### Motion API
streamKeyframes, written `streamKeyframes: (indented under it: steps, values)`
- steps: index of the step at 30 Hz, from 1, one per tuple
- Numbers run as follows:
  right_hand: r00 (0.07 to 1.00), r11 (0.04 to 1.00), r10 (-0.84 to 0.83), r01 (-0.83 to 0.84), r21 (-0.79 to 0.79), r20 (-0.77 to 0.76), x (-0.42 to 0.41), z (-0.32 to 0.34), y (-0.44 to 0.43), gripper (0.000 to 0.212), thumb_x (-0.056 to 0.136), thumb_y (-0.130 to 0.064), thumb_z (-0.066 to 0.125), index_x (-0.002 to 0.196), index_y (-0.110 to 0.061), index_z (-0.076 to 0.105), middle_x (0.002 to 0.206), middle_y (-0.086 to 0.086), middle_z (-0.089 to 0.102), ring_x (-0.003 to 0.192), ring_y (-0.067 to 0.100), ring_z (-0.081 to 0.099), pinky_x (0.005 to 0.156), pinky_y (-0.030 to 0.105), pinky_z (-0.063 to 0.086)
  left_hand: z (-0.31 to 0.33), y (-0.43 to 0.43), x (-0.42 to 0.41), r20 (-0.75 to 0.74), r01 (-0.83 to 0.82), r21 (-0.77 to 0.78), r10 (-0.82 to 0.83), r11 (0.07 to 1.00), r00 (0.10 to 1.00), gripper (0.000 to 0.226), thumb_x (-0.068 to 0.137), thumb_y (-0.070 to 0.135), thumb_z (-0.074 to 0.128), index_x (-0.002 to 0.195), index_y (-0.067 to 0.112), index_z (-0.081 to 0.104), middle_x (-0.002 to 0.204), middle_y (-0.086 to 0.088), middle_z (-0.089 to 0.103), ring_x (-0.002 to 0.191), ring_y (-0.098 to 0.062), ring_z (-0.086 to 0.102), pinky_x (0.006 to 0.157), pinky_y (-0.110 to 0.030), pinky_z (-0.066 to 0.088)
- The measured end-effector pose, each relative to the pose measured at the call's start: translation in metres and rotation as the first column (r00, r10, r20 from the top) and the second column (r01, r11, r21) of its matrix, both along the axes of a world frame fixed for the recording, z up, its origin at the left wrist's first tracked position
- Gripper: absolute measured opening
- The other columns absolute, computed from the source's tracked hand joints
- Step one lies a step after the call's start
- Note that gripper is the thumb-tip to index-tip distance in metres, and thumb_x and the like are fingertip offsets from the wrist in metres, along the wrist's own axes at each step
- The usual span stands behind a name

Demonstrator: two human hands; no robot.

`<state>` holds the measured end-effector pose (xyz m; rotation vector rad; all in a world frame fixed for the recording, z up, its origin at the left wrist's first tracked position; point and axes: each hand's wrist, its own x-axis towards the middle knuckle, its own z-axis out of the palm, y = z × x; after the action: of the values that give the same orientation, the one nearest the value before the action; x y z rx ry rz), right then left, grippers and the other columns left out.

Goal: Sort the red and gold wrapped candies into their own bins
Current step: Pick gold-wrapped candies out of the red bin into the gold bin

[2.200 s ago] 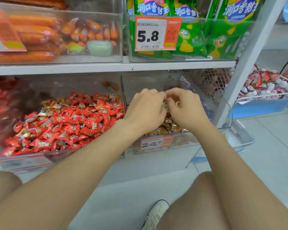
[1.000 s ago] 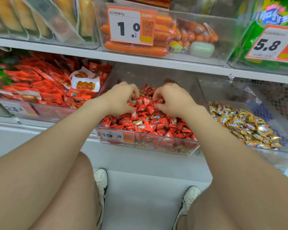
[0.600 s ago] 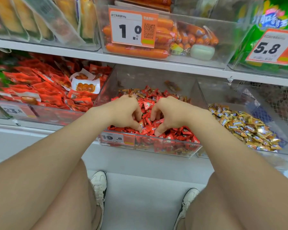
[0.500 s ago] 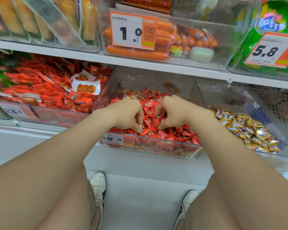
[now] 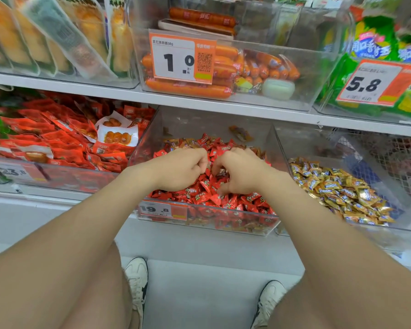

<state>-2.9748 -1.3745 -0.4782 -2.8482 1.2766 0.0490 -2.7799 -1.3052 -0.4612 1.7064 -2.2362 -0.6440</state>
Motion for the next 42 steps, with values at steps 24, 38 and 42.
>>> streamKeyframes:
  steps: [24,38,42]
  values:
    - [0.763,0.965,-0.260,0.205,0.161,0.592,-0.028,0.018,-0.016,0.035,0.097,-0.006,0.041,0.107,-0.018,0.073,0.086,-0.006,0.072,0.067,-0.003,0.063,0.067,0.020,0.052,-0.029,-0.054,0.013,0.063,-0.220,-0.175,0.234,0.960,0.970,0.058,0.095,-0.004,0.052,0.145,0.025,0.053,0.127,-0.010,0.043,0.109,-0.032,0.060,0.105,-0.044,0.050]
    - [0.887,0.981,-0.170,0.192,-0.009,0.430,0.019,-0.012,-0.070,0.043,0.102,-0.017,0.054,0.145,-0.016,0.057,0.137,0.016,0.062,0.128,0.037,0.055,0.108,0.043,0.047,-0.034,-0.099,0.021,0.045,-0.493,0.126,0.491,0.861,0.870,0.045,0.099,0.007,0.050,0.143,-0.001,0.049,0.141,-0.023,0.055,0.128,-0.038,0.056,0.104,-0.040,0.051]
    - [0.902,0.972,-0.235,0.215,0.093,0.362,0.034,-0.022,-0.087,0.046,0.106,-0.021,0.050,0.151,-0.019,0.049,0.132,0.016,0.064,0.121,0.035,0.059,0.099,0.039,0.048,-0.033,-0.109,0.028,-0.009,-0.476,0.182,0.486,0.860,0.874,0.050,0.095,0.006,0.052,0.145,0.010,0.049,0.134,-0.015,0.058,0.112,-0.030,0.062,0.092,-0.038,0.058]
